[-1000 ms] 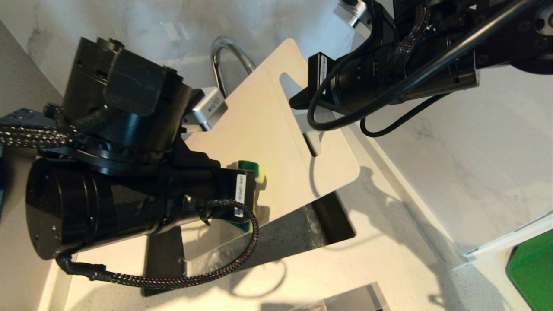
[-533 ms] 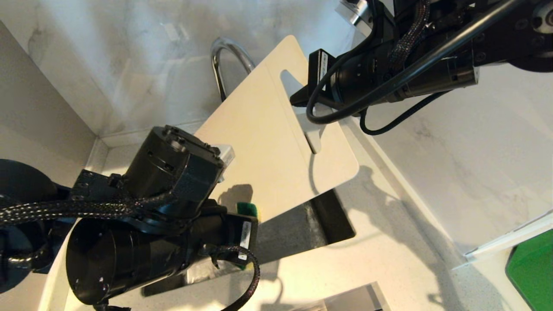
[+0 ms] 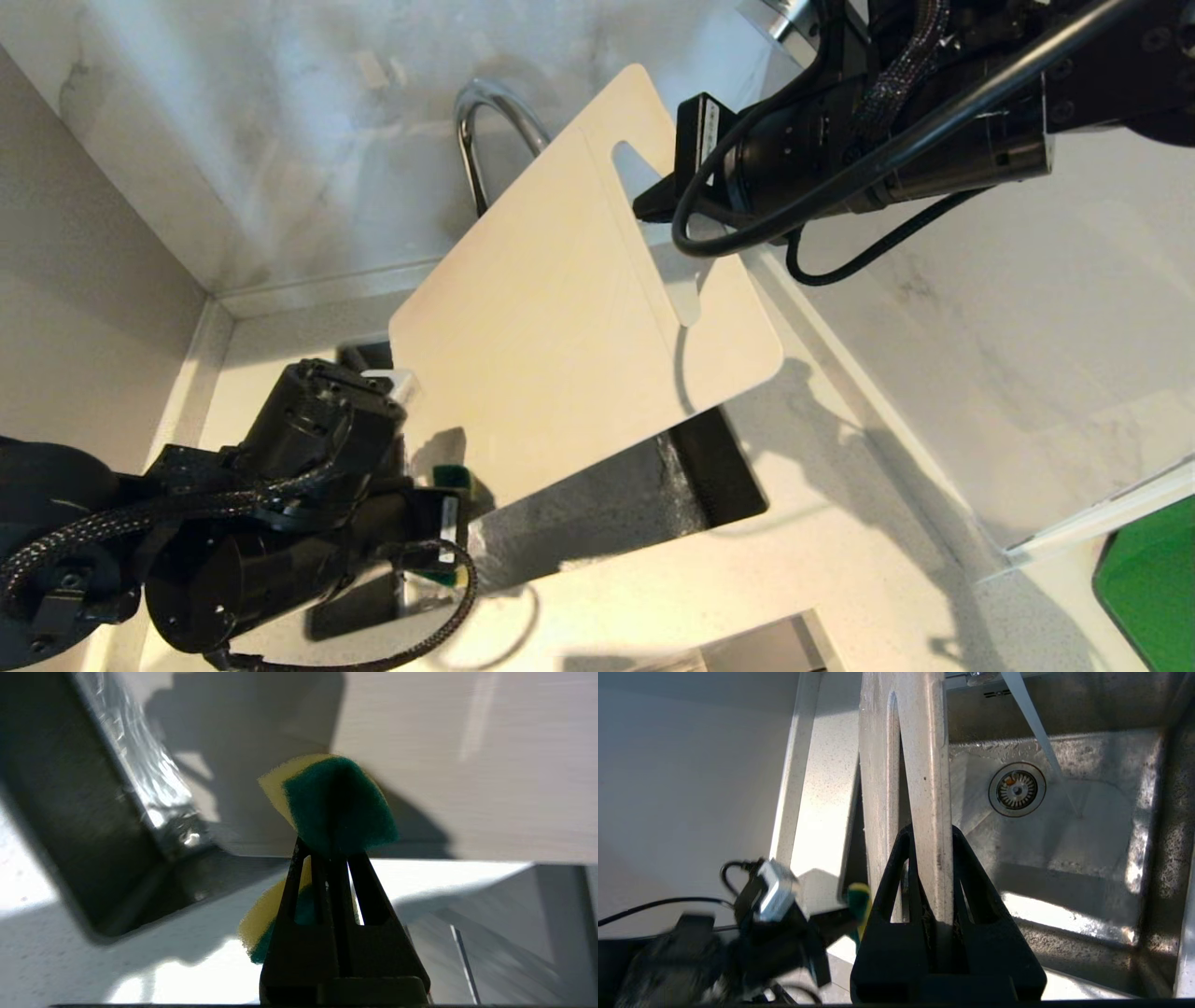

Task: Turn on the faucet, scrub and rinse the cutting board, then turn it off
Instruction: Scrub the cutting board underwater, then put down the cleaning cloth

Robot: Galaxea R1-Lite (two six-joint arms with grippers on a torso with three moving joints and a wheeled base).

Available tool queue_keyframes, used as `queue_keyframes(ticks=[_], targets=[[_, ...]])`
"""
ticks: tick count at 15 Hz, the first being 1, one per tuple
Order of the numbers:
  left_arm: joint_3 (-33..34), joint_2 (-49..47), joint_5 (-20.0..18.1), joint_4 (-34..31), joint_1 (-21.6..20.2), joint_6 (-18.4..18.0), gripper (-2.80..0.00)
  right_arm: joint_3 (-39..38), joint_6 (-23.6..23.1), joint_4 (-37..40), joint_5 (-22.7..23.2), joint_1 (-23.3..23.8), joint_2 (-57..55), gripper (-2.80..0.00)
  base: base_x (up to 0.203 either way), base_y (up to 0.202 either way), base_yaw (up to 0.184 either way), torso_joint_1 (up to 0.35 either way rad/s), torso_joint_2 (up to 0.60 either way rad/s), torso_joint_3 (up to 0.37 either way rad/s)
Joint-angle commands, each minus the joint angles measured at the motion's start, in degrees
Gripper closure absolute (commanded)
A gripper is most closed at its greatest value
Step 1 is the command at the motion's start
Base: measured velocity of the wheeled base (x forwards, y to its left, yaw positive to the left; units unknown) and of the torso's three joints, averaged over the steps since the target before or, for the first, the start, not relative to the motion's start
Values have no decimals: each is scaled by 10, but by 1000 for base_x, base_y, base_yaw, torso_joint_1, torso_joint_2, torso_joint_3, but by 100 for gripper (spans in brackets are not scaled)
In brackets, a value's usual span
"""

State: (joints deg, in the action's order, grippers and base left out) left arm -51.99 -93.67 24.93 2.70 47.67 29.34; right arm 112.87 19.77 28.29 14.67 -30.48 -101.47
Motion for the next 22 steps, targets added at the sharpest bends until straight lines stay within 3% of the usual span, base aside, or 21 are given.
queue_keyframes(ticks=[1,4,7,10,15,20,22], targets=[[73,29,-19,28,-44,2,0,0,1,2,1,0,2,0,0,0,0,0,0,0],[144,41,-42,94,-116,0,0,0,1,2,1,2,2,0,0,0,0,0,0,0],[186,46,-45,137,-132,-3,0,0,1,3,1,2,6,0,0,0,0,0,0,0],[185,54,-46,138,-167,-5,0,0,1,5,1,2,11,0,0,0,0,0,0,0],[178,70,-59,189,-241,-65,0,-2,1,5,1,2,14,0,0,0,0,0,0,0],[172,86,-125,191,-351,-106,0,-1,5,5,1,2,15,0,0,0,0,0,0,0],[175,99,-133,187,-364,-118,0,-1,5,5,1,2,14,0,0,0,0,0,0,0]])
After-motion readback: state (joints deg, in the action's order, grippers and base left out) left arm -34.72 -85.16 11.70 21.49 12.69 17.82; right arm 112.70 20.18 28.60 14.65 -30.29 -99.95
